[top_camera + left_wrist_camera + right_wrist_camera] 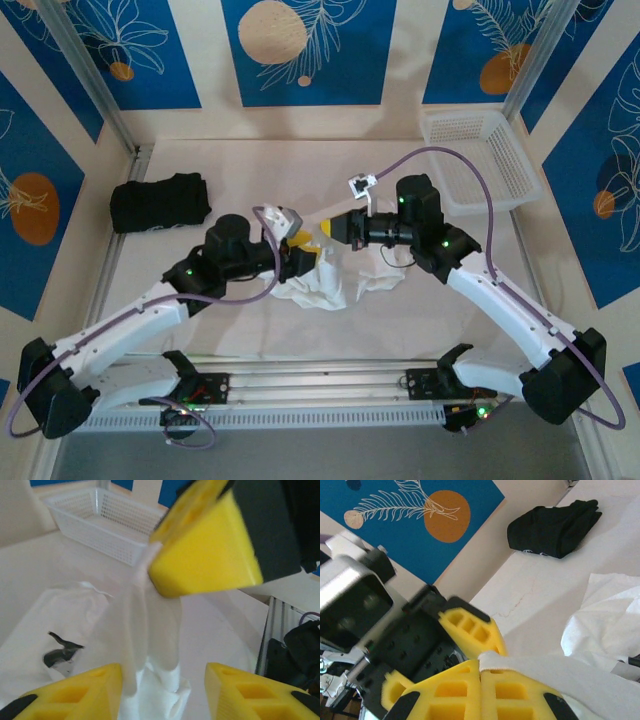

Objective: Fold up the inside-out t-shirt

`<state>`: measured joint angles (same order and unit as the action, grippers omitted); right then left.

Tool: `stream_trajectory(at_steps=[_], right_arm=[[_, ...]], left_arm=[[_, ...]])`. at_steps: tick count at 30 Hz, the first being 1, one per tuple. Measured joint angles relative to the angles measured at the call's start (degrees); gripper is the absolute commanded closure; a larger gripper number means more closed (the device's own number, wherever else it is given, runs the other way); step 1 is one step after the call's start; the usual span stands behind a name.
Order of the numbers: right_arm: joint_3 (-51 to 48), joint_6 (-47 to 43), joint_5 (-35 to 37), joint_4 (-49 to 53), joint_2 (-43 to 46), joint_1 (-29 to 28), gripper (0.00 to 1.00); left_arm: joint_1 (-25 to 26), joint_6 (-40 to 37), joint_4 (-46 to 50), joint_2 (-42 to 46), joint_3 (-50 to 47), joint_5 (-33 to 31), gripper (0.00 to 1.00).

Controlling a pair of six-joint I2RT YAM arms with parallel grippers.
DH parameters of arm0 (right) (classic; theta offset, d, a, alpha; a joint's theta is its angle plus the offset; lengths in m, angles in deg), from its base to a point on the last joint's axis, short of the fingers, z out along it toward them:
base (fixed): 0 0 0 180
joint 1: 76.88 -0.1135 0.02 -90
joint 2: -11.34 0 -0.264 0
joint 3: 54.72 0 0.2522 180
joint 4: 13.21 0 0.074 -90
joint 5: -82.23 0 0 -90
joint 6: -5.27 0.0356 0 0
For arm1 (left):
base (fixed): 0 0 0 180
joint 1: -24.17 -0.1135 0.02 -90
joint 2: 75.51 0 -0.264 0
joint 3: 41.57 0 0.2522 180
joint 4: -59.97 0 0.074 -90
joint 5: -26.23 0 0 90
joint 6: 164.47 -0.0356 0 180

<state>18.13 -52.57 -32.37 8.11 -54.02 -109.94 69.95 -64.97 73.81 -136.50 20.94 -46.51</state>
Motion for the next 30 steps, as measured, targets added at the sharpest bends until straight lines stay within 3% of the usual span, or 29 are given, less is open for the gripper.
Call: stream_trajectory(at_steps=[7, 9, 11, 13, 18, 25, 30], right_arm=[[0.07, 2.71, 1.66, -0.57, -0.02, -0.55, 1.00], [0.07, 3.04, 1.77, -0.70, -0.07, -0.76, 1.00], [0.07, 3.43, 1.99, -0.70, -0.11, -0.87, 1.00], [0.07, 3.43, 2.27, -0.66, -0.11, -0.90, 1.00], [0.09, 0.48, 4.55, 2.93, 0.83, -0.07, 0.83], [-1.75, -11.93, 6.21, 7.56, 8.83, 3.65, 0.66], [-6.40, -18.62, 5.03, 7.02, 9.88, 3.52, 0.58]], left_arm=[[1.62, 0.07, -1.33, -4.00, 1.11, -2.21, 0.70], [1.62, 0.83, -2.34, -4.90, 1.38, -2.80, 0.80], [1.62, 1.55, -3.67, -5.66, 1.46, -2.95, 0.99], [1.60, 1.99, -4.42, -5.95, 1.46, -2.91, 1.00], [0.37, 2.03, -5.81, -4.37, 0.46, 0.00, 1.00], [-5.29, 5.31, -10.62, 2.99, -5.38, 9.94, 1.00], [-7.63, 8.20, -12.81, 3.82, -6.32, 13.44, 1.00]])
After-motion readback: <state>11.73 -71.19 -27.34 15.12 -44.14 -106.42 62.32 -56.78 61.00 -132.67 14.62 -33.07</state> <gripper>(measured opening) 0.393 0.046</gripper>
